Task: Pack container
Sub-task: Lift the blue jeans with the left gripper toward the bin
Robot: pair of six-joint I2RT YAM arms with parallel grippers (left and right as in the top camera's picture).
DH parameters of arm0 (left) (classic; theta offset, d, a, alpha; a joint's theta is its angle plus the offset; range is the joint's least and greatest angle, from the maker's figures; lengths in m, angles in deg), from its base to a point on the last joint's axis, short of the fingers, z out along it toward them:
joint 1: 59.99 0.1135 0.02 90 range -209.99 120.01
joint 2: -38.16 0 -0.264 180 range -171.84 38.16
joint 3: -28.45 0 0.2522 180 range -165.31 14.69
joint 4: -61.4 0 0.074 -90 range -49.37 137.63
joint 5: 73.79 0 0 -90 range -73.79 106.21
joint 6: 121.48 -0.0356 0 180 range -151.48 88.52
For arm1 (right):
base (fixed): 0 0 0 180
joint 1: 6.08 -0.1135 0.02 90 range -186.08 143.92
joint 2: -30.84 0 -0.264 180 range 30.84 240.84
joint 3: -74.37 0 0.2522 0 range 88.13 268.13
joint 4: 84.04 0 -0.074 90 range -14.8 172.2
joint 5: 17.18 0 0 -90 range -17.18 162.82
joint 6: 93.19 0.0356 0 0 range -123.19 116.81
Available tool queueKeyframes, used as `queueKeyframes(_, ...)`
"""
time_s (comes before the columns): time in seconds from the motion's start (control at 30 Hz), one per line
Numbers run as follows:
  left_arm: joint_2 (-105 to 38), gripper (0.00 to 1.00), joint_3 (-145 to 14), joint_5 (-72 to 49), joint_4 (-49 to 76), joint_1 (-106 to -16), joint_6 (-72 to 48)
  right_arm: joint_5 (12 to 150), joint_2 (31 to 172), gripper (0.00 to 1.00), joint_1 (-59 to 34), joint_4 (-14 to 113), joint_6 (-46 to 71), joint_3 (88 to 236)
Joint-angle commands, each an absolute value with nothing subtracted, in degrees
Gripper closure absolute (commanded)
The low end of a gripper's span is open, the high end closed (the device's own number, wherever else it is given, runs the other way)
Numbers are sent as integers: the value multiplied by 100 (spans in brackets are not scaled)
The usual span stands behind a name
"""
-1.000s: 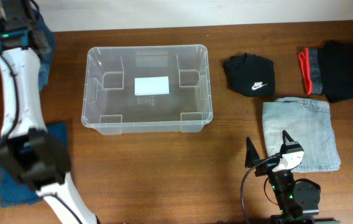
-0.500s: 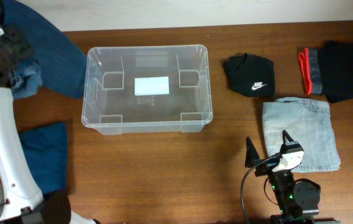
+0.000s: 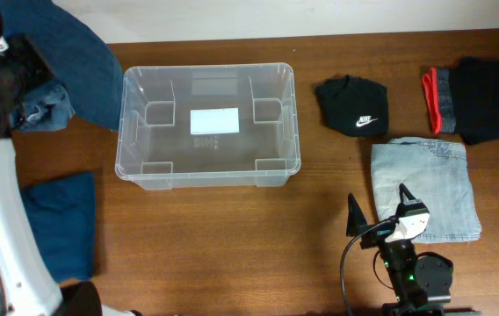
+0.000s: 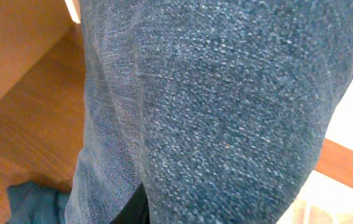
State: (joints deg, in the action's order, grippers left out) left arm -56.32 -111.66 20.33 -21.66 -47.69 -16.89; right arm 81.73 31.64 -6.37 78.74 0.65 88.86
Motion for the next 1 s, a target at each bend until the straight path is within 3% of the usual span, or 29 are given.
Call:
queueKeyframes(0.0, -4893, 99, -11398, 2039, -1961, -4761, -1744, 8118, 3120, 2, -600, 7852, 21, 8845)
queueKeyframes(0.6, -4373, 99, -11400, 1508, -3128, -4776, -1855, 8120, 3120, 1, -600, 7854, 21, 8845)
queueKeyframes(0.97, -4439, 99, -11400, 951, -2684, -5795, -2345, 8120, 3120, 1, -600, 7852, 21, 8845)
